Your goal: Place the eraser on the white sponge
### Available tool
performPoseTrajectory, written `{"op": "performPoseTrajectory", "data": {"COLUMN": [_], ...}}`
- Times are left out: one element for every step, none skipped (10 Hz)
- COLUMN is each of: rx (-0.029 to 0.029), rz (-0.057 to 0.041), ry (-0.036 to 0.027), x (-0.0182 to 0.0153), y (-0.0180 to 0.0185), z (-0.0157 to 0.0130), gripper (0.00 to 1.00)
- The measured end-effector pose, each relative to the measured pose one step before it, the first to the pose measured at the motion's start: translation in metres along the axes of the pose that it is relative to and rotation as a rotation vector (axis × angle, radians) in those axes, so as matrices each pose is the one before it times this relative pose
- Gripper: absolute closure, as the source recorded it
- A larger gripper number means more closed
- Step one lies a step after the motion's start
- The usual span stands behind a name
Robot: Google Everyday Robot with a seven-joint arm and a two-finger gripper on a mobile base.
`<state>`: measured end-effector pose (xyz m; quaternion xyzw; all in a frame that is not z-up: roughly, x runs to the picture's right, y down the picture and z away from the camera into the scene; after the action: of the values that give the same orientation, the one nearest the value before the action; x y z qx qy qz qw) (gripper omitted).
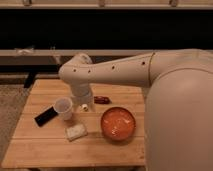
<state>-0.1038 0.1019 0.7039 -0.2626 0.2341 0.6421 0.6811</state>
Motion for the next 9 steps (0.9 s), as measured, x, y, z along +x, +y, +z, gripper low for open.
{"op": "performPoseTrajectory", "data": {"rx": [0.00008,0.00037,0.00579,0.00709,0.00956,0.01001,0.01003,0.00925,0.01204], "rz": [-0.00006,-0.00124,-0.00927,-0.02717,-0.06103,-0.10052,-0.07936,-0.07934,-0.09600], "ry": [0.00006,-0.00072,-0.00425,-0.00990,-0.01080,-0.01237,-0.00713,-0.00723,-0.00829], "x": [0.00001,-0.00055,-0.00148,-0.00435,-0.00626,-0.00919,-0.01019,-0.01127,-0.01246], "y": [-0.00002,0.00028,-0.00068,0.00039,0.00633,0.01822,0.01545,0.01533,0.01680], "z": [0.00006,-0.00070,-0.00064,-0.00382,-0.00610,-0.00492,-0.00212,-0.00188,-0.00189], "gripper": [0.35,0.35,0.35,0.35,0.35,0.35,0.35,0.35,0.35]}}
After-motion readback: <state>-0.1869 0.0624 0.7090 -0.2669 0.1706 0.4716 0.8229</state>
